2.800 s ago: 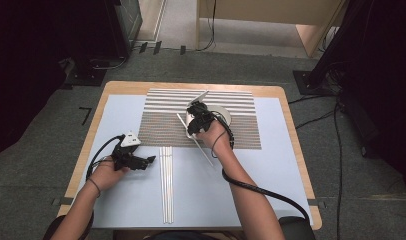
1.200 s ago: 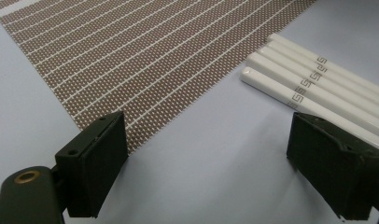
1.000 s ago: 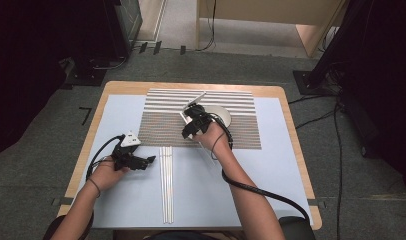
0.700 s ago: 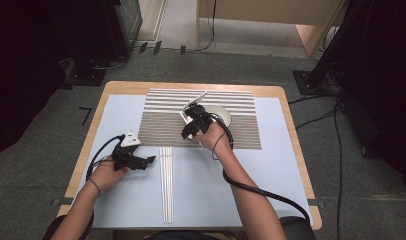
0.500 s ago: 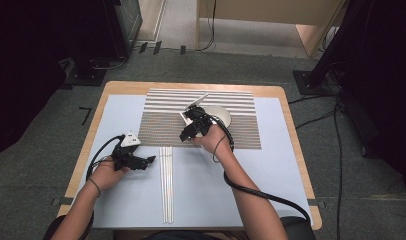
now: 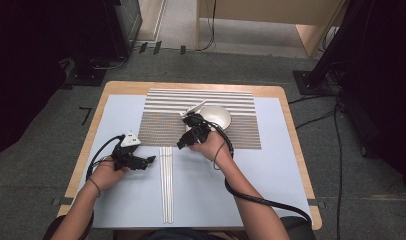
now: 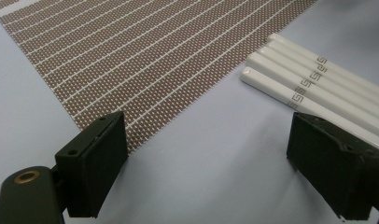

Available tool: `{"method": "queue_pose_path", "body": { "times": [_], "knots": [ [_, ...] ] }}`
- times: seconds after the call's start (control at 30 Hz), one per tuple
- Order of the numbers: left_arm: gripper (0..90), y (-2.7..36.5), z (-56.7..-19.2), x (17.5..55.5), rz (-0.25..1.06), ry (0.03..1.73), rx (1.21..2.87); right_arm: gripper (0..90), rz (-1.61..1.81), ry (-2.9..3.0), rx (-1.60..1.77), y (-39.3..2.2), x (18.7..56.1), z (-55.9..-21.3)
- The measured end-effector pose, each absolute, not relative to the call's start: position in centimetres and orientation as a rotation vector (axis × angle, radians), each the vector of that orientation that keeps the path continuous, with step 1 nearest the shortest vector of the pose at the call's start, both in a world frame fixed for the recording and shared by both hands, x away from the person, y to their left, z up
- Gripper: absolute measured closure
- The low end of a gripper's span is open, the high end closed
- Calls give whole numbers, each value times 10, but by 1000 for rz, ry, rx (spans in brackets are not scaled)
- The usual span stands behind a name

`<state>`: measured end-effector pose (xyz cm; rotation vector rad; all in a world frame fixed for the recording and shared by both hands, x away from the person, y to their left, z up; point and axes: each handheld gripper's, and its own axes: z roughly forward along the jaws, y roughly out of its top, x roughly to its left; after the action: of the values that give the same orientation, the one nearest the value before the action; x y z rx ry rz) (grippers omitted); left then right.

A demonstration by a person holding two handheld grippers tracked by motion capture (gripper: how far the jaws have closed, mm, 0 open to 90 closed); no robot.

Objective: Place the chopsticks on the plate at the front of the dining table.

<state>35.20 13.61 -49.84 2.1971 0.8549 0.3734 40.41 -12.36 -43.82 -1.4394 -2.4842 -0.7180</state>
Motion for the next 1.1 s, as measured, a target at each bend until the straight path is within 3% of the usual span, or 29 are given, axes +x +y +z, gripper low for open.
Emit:
{"method": "queue_pose_path", "body": {
  "times": [1.1],
  "knots": [
    [118, 136, -499, 352, 374, 856, 2193, 560, -678, -2505, -1405, -103, 366, -445]
  ]
}}
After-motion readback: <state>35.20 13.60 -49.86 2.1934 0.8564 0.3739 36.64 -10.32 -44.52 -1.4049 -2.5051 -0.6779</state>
